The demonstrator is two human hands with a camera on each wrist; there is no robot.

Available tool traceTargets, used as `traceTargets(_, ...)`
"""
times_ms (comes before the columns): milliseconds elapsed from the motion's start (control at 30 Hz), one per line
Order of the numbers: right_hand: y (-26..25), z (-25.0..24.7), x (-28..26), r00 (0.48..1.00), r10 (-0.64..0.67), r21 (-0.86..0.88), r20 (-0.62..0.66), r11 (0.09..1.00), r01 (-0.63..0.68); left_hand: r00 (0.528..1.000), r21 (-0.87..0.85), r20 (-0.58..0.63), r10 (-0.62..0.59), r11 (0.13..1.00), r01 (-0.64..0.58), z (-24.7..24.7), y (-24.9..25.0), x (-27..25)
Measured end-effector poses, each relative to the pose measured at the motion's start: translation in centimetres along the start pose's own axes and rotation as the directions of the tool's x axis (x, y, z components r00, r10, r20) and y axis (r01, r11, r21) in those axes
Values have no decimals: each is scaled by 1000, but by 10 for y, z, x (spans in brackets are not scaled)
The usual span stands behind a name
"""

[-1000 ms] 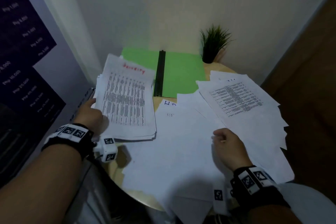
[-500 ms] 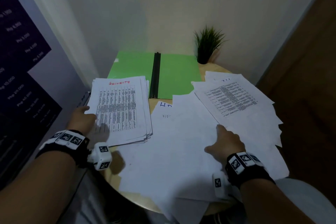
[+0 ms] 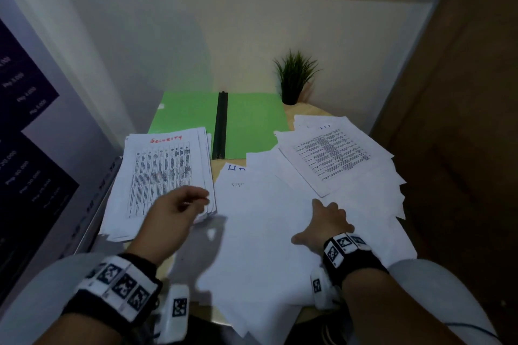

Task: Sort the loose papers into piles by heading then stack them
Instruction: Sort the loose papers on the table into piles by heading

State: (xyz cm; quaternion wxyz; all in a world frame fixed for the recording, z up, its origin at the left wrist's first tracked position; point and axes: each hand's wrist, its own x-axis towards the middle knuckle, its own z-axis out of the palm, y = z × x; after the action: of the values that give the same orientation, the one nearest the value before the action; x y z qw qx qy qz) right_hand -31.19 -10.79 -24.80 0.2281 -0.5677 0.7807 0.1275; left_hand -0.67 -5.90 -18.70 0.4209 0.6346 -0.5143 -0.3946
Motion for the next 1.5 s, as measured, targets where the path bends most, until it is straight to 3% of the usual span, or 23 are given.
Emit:
traceTargets(100,-5,7,-13,996,-57,-35,71,998,60,993,118,115,-25,993,11,17,-12,-6)
traceTargets(200,-13,23,-33,958,-256,-101,131,958,269,991,250,119,-57,968,26,18,-24,0)
traceTargets(333,-21,40,-65,762,-613,-168,208,746,645,992,291,73,-107,953,82,9,-38,8)
traceTargets(400,-21,51,-77,688,-664,-260,292,637,725,990,296,64,-126,950,102,4,-43,8)
traceTargets(467,-19,63,-85,663,-640,-359,389,557,749,990,309,66,-128,945,102,0,-43,5)
traceTargets(567,-19,71,-91,652,-648,-411,394,510,755,992,309,70,-110,947,83,-6,-39,-1)
traceTargets(733,-15,63,-86,651,-698,-300,299,579,758,996,281,51,-71,958,54,-11,-22,-11)
traceTargets(900,-6,52,-83,723,-654,-198,224,696,691,995,325,81,-50,946,21,-10,-9,-23)
traceTargets(1033,-9,50,-90,741,-640,-219,204,708,672,993,383,107,-55,924,10,-8,-4,-29)
traceTargets(1167,-15,38,-96,753,-657,-168,-23,745,645,992,403,120,-36,915,-16,-4,2,-33)
traceTargets(1267,-12,11,-90,764,-568,57,-306,790,610,997,362,77,-18,932,-11,-6,5,-32)
traceTargets(1333,-7,-12,-91,705,-482,265,-520,693,670,999,250,38,-22,968,12,-6,7,-29)
traceTargets(1400,-3,-34,-99,654,-403,394,-641,558,730,999,80,-46,-23,996,27,-4,13,-29)
traceTargets(1500,0,-59,-112,673,-280,562,-685,386,732,983,-236,-184,-16,971,-28,-1,25,-26)
